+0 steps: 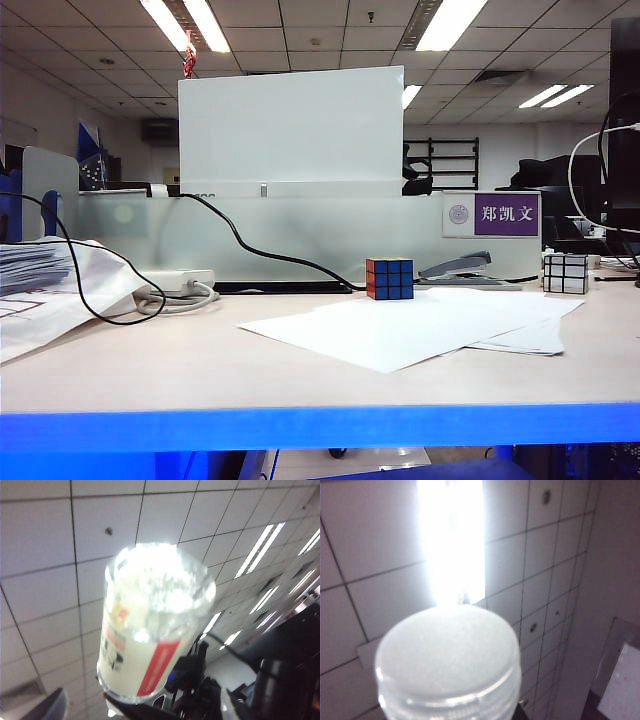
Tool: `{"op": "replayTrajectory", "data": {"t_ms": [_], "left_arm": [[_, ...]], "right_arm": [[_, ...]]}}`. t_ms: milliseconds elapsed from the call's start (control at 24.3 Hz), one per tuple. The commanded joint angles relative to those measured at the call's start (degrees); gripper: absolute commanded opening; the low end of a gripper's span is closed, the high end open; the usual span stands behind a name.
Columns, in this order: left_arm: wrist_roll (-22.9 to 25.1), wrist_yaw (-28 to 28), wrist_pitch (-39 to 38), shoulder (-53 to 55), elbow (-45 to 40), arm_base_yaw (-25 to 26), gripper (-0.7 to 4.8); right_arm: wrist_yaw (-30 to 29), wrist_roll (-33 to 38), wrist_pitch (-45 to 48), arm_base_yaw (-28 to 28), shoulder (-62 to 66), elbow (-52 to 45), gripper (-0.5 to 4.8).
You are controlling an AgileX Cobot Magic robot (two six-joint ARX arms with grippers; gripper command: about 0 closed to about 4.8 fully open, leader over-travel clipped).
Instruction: Flip the plastic bottle upside down.
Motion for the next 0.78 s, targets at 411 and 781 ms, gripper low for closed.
{"op": "replayTrajectory", "data": {"t_ms": [411, 781], "left_arm": [[1.7, 2.8, 5.3, 4.4, 5.8, 0.2, 4.08], [2.9, 4.5, 6.1, 6.6, 8.9, 0.2, 4.08]], "right_arm": [[0.2, -0.2, -4.9, 7.0, -0.5, 0.1, -0.06], [-1.0, -0.9, -6.7, 8.2, -0.5, 0.1, -0.06]]}}
